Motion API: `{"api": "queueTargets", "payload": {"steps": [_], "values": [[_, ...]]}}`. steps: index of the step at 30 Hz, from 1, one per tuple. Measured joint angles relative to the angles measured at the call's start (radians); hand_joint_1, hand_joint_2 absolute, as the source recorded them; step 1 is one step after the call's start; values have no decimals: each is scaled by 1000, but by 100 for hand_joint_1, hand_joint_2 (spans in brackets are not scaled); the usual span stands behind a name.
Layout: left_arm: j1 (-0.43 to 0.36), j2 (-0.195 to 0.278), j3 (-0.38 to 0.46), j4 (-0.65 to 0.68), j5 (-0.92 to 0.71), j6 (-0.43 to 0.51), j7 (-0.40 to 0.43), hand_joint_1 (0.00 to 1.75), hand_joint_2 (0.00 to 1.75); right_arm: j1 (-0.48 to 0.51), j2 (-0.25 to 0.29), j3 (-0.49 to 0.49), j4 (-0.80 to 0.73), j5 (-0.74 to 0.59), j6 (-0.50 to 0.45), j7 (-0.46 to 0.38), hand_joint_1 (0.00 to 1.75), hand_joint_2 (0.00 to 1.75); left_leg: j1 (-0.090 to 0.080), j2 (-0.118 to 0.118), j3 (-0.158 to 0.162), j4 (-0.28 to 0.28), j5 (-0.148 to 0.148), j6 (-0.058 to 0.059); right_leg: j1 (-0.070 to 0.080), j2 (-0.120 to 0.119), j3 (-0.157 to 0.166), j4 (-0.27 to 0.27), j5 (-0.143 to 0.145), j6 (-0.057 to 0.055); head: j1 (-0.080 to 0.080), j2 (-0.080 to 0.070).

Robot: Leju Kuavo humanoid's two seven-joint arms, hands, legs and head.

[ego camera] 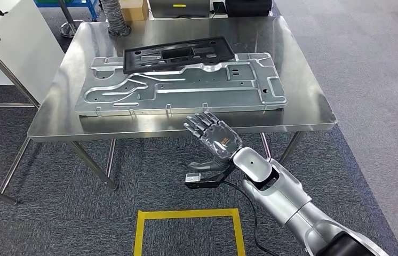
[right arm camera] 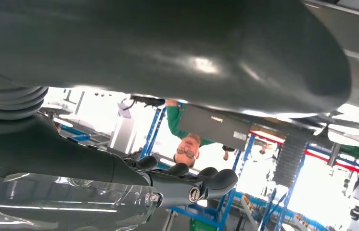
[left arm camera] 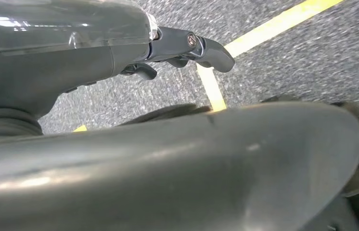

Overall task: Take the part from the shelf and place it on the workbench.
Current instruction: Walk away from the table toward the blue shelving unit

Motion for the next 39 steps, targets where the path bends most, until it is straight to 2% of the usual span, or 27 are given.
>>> {"api": "queueTargets", "payload": {"steps": [2, 3, 4, 6, 7, 8, 9, 10, 12, 13, 14, 15, 16, 18, 19, 20, 22, 23, 24, 25, 27, 28, 29, 32, 35, 37, 39], "values": [[-2, 1, 0, 0, 0, 0, 0, 0, 0, 3, 0, -5, -1, -1, -2, 1, 0, 0, -2, 0, 98, -143, 34, 8, 2, 1, -16, 11, 7, 6, 0, 0], [-2, 2, 0, 0, 0, 0, 0, 0, 0, 4, 0, -7, -1, -3, -3, 2, 0, 0, -3, -1, 132, -196, 41, 13, 3, 1, -22, 15, 11, 10, 0, 0], [-3, 2, 0, 0, 0, 0, 0, 0, 0, 5, -1, -10, -2, -5, -6, 2, 0, 0, -5, -1, 150, -227, 39, 18, 4, 1, -25, 18, 15, 15, 0, 0], [-2, 2, 0, 0, 2, 1, 0, 0, 0, 13, -1, -17, -3, -17, -11, 4, 0, 0, -7, -2, 146, -236, 45, 29, 5, 1, -29, 17, 25, 28, 0, 0], [-1, 2, 0, 0, 2, 1, 0, 0, 0, 19, -2, -24, -2, -27, -14, 4, 0, 0, -5, -1, 143, -241, 51, 36, 3, 3, -32, 20, 24, 34, 0, 0], [-2, 2, 0, 0, 3, 1, 0, 0, 0, 26, -4, -32, 0, -39, -17, 3, 0, 0, -4, 0, 138, -244, 59, 44, 2, 4, -40, 33, 9, 40, 0, 0], [-2, 2, 0, 0, 4, 1, 1, 0, 0, 34, -6, -42, 4, -53, -22, 1, 0, 0, -1, 1, 130, -247, 69, 51, 1, 6, -53, 64, -21, 45, 0, 0], [-2, 2, 0, 0, 4, 0, 1, 0, 0, 44, -7, -52, 11, -68, -29, -1, 0, 0, -1, 2, 121, -248, 77, 56, -2, 7, -74, 117, -64, 49, 0, 0], [-1, 3, 0, 0, 5, 0, 2, 0, 0, 74, -8, -76, 32, -103, -47, -8, 0, 0, -2, 2, 97, -247, 93, 60, -5, 7, -116, 248, -141, 57, 0, 0], [0, 3, 0, 0, 6, 0, 3, 0, 0, 94, -7, -91, 46, -123, -55, -12, 0, 0, -2, 1, 87, -246, 101, 60, -7, 7, -124, 290, -155, 60, 0, 0], [2, 3, 0, 0, 7, 0, 3, 0, 0, 116, -6, -109, 61, -144, -62, -16, 0, 0, -2, -1, 77, -245, 107, 59, -8, 7, -114, 297, -149, 61, 0, 0], [3, 3, 0, 0, 8, 0, 3, 0, 0, 137, -2, -130, 77, -168, -68, -21, 0, 0, -2, -2, 68, -244, 114, 58, -9, 7, -83, 262, -127, 60, 0, 0], [4, 3, 0, 0, 9, 0, 3, 0, 0, 155, 3, -154, 95, -192, -72, -28, 0, 0, -2, -3, 61, -242, 119, 55, -9, 7, -36, 195, -101, 57, 0, 0], [4, 3, 0, 0, 10, 0, 2, 0, 0, 180, 18, -209, 134, -245, -74, -46, 0, 0, -4, -3, 49, -239, 130, 46, -5, 7, 55, 52, -75, 47, 0, 0], [3, 3, 0, 0, 10, 0, 2, 0, 0, 190, 26, -240, 155, -276, -68, -59, 0, 0, -5, -2, 47, -239, 135, 40, -2, 7, 78, 11, -73, 42, 0, 0], [2, 3, 0, 0, 11, 0, 1, 0, 0, 201, 36, -276, 181, -310, -60, -75, 0, 0, -5, -2, 46, -240, 140, 34, 2, 7, 84, -5, -75, 36, 0, 0], [3, 3, 0, 0, 10, 0, 1, 0, 0, 228, 57, -349, 233, -368, -48, -109, 0, 0, -4, -2, 45, -241, 148, 23, 1, 4, 80, -11, -64, 25, 0, 0], [4, 4, 0, 0, 9, 0, 1, 0, 0, 242, 68, -385, 259, -388, -46, -122, 0, 0, -3, -3, 40, -233, 137, 19, -1, 2, 77, -15, -55, 17, 0, 0], [5, 4, 0, 0, 8, 0, 2, 0, 0, 254, 78, -417, 282, -403, -42, -130, 0, 0, -2, -3, 30, -209, 110, 15, -3, 0, 71, -20, -46, 10, 0, 0], [6, 5, 0, 0, 7, 0, 3, 0, 0, 265, 89, -446, 305, -419, -34, -135, 0, 0, -1, -3, 13, -163, 69, 12, -5, -2, 63, -23, -36, 4, 0, 0], [7, 5, 0, 0, 4, 1, 7, 0, 0, 285, 107, -511, 366, -462, -12, -142, 0, 0, 1, -3, -24, -35, -21, 6, -3, -3, 42, -22, -21, 0, 0, 0], [8, 5, 0, 0, 3, 2, 9, 0, 0, 295, 116, -548, 408, -487, -4, -149, 0, 0, 1, -3, -33, 16, -42, 3, -2, -4, 32, -20, -15, 1, 0, 0], [9, 6, 0, 0, 2, 3, 10, 0, 0, 304, 124, -584, 452, -508, 1, -159, 0, 0, 1, -3, -26, 36, -43, 2, -1, -5, 22, -17, -9, 2, 0, 0], [11, 7, 0, 0, 0, 4, 12, 0, 0, 318, 134, -641, 523, -531, 0, -179, 0, 0, 1, -3, 13, 10, -11, 3, -1, -7, 5, -11, -1, 5, 0, 0], [11, 7, 0, 0, 0, 4, 12, 0, 0, 319, 135, -646, 528, -532, -1, -180, 0, 0, 1, -3, 20, -1, -5, 3, -1, -7, 4, -10, -1, 6, 0, 0], [10, 8, 0, 0, -1, 4, 12, 0, 0, 321, 140, -672, 558, -537, -1, -184, 0, 0, 0, -4, 91, -106, 10, 9, -1, -6, -9, -1, 4, 10, 0, 0], [7, 10, 0, 0, -5, 2, 13, 0, 0, 329, 152, -744, 644, -573, 27, -160, 0, 0, -3, -5, 161, -227, 25, 30, 0, -2, -23, 8, 19, 29, 0, 0]]}}
